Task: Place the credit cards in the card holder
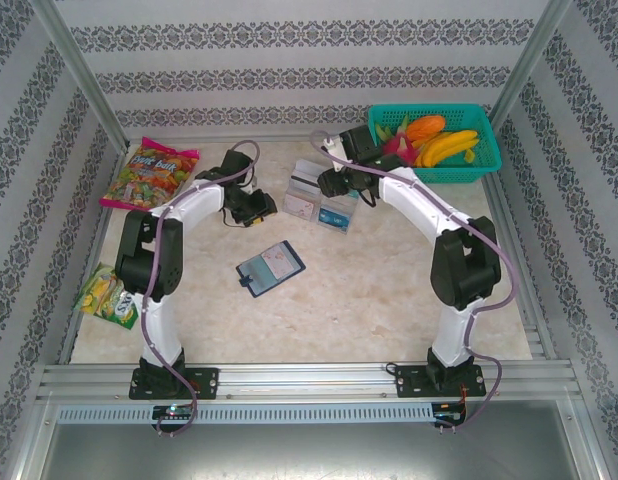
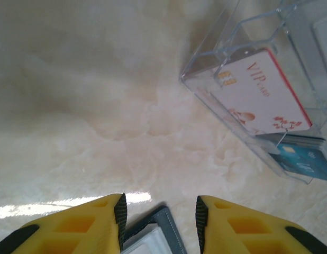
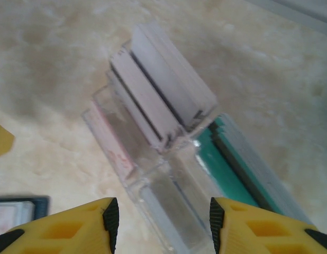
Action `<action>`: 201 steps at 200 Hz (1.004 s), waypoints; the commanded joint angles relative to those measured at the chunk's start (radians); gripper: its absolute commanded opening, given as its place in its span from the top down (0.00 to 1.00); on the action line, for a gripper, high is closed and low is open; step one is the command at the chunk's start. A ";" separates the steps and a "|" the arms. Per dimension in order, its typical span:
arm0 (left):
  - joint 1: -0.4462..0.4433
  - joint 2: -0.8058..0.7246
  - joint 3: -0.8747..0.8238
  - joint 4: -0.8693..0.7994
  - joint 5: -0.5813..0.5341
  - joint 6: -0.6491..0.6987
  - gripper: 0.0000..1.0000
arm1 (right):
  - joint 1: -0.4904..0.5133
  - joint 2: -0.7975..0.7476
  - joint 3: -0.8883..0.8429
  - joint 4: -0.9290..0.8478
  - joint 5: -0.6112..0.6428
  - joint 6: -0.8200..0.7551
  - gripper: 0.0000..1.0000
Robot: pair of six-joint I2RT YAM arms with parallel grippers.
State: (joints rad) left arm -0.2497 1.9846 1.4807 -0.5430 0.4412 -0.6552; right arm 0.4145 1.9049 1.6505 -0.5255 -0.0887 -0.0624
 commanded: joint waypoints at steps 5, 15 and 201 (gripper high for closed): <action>-0.018 0.032 0.054 0.005 0.016 -0.008 0.58 | -0.019 0.040 0.080 -0.083 0.154 -0.098 0.49; -0.021 0.038 0.068 0.002 0.018 -0.006 0.58 | -0.033 0.057 0.109 -0.113 0.164 -0.111 0.49; -0.077 0.089 0.116 0.005 0.052 -0.024 0.58 | -0.038 0.260 0.293 -0.232 0.222 -0.246 0.48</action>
State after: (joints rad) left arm -0.3111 2.0529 1.5780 -0.5411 0.4786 -0.6632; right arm 0.3561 2.1593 1.9377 -0.7525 0.1093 -0.2871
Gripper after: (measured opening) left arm 0.425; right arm 0.519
